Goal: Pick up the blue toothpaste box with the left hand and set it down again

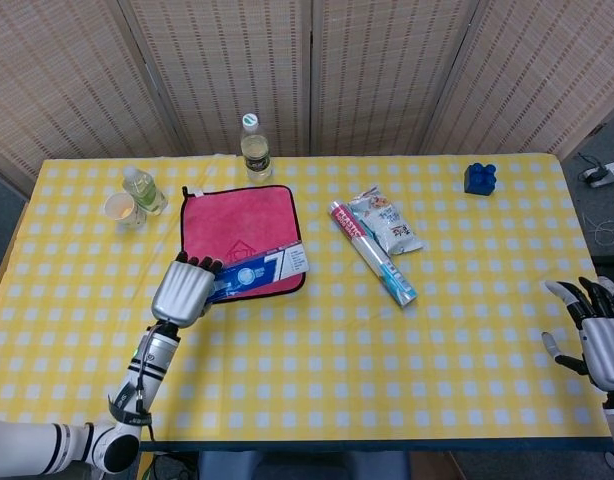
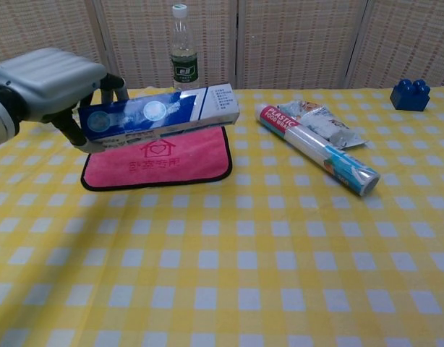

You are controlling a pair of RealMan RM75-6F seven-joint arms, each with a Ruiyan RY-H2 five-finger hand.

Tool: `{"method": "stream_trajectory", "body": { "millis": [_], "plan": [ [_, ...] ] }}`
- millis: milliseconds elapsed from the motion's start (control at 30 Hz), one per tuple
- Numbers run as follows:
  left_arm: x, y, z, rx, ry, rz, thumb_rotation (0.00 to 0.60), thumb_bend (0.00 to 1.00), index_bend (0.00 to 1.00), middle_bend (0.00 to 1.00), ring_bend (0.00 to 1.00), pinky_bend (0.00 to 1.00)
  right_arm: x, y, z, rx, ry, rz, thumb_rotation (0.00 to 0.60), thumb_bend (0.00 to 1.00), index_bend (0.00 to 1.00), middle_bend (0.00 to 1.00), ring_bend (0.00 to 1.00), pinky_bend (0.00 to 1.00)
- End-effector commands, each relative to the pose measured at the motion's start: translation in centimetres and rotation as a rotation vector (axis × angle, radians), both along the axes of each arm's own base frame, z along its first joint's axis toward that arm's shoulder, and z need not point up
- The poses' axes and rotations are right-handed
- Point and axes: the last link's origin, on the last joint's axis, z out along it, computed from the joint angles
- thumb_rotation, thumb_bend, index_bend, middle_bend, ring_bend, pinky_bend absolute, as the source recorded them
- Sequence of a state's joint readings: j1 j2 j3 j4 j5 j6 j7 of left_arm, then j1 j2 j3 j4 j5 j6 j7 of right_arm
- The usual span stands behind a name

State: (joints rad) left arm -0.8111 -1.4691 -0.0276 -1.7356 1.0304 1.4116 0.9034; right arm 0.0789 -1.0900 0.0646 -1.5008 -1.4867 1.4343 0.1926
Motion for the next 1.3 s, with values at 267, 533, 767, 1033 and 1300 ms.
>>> {"method": "stream_trajectory", "body": {
  "millis": [267, 533, 767, 1033, 1300],
  "plan": [
    [-2.2, -2.0, 3.0, 0.184, 0.281, -0.134, 0.600, 0.20, 0.47, 0.60, 0.50, 0.32, 0.0, 0.0, 0.1, 0.000, 0.003, -0.001, 0.600, 0.32, 0.15, 0.17, 0.04, 0.06],
    [-2.9, -3.1, 3.4, 0.245, 0.493, -0.174, 0.600, 0.20, 0.44, 0.60, 0.49, 0.26, 0.2, -0.1, 0.0, 0.005, 0.003, 0.000, 0.600, 0.32, 0.15, 0.17, 0.04, 0.06],
    [-2.3, -3.9, 3.6, 0.266, 0.559, -0.235, 0.600, 0.20, 0.43, 0.59, 0.49, 0.25, 0.3, -0.1, -0.1, 0.005, 0.005, 0.002, 0.600, 0.32, 0.16, 0.17, 0.04, 0.06],
    [-2.2, -5.1, 2.8, 0.228, 0.724, -0.244, 0.600, 0.20, 0.43, 0.59, 0.46, 0.19, 0.3, -0.2, -0.2, 0.009, 0.001, 0.001, 0.600, 0.32, 0.16, 0.17, 0.04, 0.06],
    [-1.6, -5.3, 3.1, 0.226, 0.680, -0.236, 0.600, 0.20, 0.43, 0.59, 0.46, 0.18, 0.1, -0.1, -0.1, 0.002, 0.000, -0.003, 0.600, 0.32, 0.16, 0.17, 0.04, 0.07]
  ]
}}
